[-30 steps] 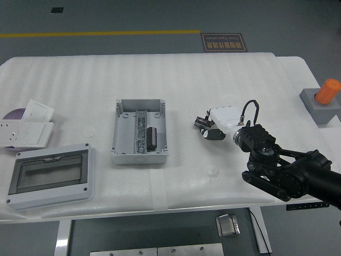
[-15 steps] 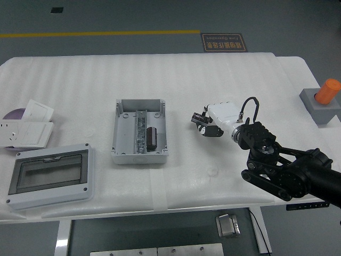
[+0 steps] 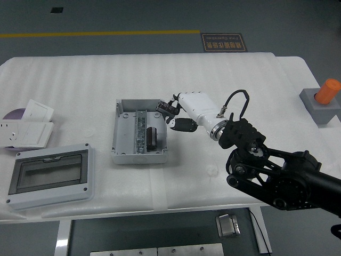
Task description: Pick up the battery,place it into the box
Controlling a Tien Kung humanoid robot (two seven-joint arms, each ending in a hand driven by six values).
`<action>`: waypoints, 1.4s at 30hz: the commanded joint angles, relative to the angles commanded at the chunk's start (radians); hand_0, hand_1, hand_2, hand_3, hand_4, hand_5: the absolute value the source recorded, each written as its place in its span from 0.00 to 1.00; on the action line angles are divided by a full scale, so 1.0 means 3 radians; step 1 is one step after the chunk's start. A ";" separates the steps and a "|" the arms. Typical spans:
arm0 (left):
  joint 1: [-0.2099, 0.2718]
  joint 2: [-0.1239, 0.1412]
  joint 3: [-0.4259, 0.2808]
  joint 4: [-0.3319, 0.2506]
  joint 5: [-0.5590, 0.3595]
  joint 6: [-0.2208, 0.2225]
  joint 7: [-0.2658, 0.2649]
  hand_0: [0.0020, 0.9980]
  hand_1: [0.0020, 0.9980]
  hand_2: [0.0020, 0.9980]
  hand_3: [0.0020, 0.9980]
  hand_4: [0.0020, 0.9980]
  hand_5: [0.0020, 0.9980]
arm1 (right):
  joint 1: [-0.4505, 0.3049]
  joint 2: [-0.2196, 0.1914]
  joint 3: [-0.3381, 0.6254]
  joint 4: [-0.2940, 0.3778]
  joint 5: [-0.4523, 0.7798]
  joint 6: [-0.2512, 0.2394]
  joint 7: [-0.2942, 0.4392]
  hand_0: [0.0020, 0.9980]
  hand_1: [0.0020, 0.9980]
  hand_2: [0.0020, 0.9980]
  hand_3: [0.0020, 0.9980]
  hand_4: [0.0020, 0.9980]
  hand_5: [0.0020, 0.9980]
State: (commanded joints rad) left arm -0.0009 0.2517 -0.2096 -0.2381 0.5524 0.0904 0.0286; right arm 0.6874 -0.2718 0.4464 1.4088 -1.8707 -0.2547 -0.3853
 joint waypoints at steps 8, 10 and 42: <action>-0.0005 0.0003 0.0005 -0.0003 0.0003 -0.0006 0.0005 0.62 0.65 0.51 0.59 0.48 0.37 | 0.0031 0.0207 -0.0171 0.0082 -0.0034 0.0067 -0.0057 0.65 0.59 0.46 0.63 0.54 0.53; -0.0006 0.0005 0.0009 -0.0002 -0.0001 -0.0008 0.0006 0.62 0.65 0.51 0.59 0.48 0.37 | 0.0036 0.0245 -0.0182 0.0040 -0.0046 0.0076 -0.0058 0.71 0.72 0.74 0.77 0.59 0.53; 0.0045 0.0000 0.0018 0.0014 -0.0043 -0.0016 0.0015 0.62 0.65 0.51 0.59 0.48 0.37 | -0.0331 -0.0382 0.0890 -0.0353 -0.0055 0.0017 0.0044 0.78 0.81 0.83 0.90 0.69 0.56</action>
State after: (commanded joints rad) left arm 0.0125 0.2518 -0.2042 -0.2338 0.5394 0.0854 0.0331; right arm 0.5880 -0.3864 0.7134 1.3028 -1.8872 -0.2495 -0.3720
